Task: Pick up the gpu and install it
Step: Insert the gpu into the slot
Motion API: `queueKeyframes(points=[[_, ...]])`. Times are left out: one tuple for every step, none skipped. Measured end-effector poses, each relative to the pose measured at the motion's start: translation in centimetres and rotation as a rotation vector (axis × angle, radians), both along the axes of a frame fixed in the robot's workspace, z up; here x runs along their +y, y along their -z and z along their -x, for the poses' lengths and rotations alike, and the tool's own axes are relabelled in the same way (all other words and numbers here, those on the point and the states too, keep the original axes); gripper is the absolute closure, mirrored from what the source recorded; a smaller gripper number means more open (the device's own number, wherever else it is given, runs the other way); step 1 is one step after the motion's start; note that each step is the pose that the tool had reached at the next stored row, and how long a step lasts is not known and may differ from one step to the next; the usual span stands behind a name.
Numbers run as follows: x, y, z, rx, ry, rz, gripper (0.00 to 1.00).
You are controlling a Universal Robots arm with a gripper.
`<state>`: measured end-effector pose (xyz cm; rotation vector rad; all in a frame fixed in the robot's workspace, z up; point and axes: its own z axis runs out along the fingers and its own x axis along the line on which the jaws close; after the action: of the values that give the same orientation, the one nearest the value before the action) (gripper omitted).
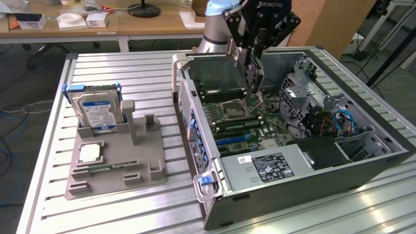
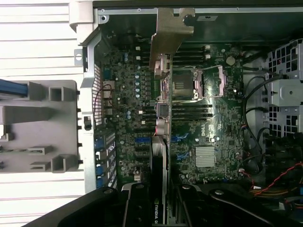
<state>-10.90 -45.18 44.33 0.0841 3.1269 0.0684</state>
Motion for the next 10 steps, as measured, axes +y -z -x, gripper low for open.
queueKeyframes(points=[[0.00, 0.01, -0.07, 0.0000, 0.000, -0.0001, 0.74], [0.00, 0.01, -0.14, 0.0000, 0.000, 0.0000, 0.74], [0.00, 0.01, -0.20, 0.0000, -0.001, 0.0001, 0.74], [0.00, 0.02, -0.26, 0.0000, -0.001, 0.0001, 0.74], [0.00, 0.02, -0.32, 0.0000, -0.001, 0.0000, 0.74], [0.00, 0.03, -0.39, 0.0000, -0.001, 0.0000, 0.74], [0.00, 0.03, -0.45, 0.0000, -0.002, 0.0000, 0.74], [0.00, 0.04, -0.51, 0.0000, -0.002, 0.0000, 0.74], [0.00, 0.04, -0.58, 0.0000, -0.002, 0.0001, 0.74], [0.00, 0.04, -0.65, 0.0000, -0.002, 0.0001, 0.74]])
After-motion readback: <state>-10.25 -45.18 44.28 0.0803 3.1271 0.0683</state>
